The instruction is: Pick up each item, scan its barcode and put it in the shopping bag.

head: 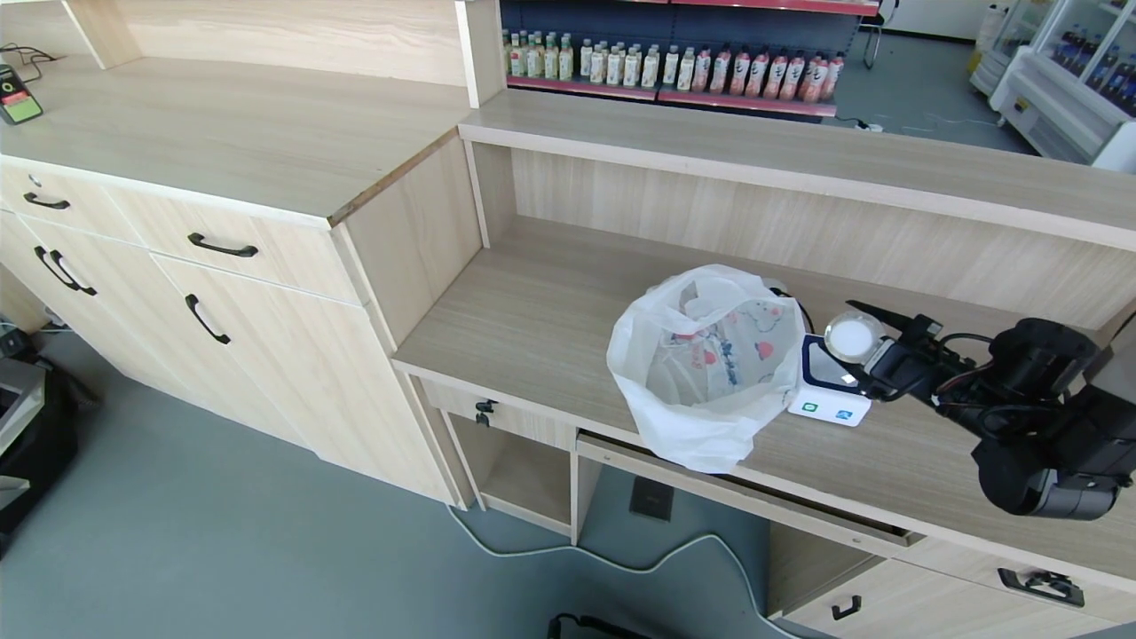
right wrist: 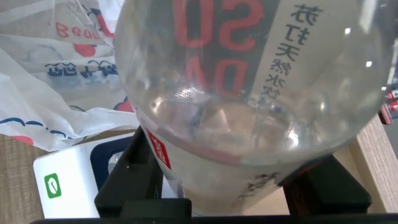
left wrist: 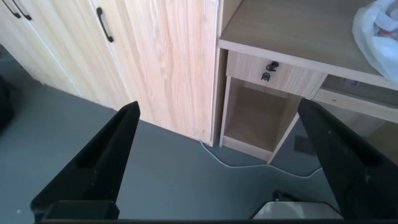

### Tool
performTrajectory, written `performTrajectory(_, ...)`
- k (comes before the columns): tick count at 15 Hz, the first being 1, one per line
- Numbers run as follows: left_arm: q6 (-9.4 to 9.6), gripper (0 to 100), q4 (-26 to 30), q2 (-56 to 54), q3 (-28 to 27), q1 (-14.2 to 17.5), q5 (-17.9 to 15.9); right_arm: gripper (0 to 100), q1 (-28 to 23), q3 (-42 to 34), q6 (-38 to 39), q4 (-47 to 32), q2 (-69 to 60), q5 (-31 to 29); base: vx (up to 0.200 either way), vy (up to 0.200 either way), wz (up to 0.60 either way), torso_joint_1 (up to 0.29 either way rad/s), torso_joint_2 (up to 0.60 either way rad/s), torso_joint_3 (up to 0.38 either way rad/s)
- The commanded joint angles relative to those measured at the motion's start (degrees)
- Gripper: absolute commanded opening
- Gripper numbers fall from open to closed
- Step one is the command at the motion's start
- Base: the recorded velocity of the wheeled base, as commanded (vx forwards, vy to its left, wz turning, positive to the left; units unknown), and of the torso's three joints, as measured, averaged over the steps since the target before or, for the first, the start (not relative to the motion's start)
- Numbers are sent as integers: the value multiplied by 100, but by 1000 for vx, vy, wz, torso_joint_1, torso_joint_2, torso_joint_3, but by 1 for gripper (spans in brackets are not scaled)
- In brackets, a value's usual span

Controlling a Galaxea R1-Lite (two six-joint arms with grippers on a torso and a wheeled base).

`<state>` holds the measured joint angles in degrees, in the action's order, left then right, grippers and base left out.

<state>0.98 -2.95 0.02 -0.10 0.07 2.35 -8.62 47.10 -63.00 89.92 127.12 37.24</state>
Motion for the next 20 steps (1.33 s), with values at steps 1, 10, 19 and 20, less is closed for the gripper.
performTrajectory(1,-1,100,-4,-2,1,1,11,0,53,80,-2,8,111,-6,0,0,0,0,0,0)
performTrajectory(10,-1,100,-4,-2,1,1,2,0,106,343,42,8,331,-6,0,0,0,0,0,0)
performTrajectory(19,-1,100,-4,-2,1,1,2,0,203,422,42,8,498,-6,0,0,0,0,0,0)
performTrajectory(20,-1,100,-4,-2,1,1,2,0,203,414,51,8,515,2,0,0,0,0,0,0)
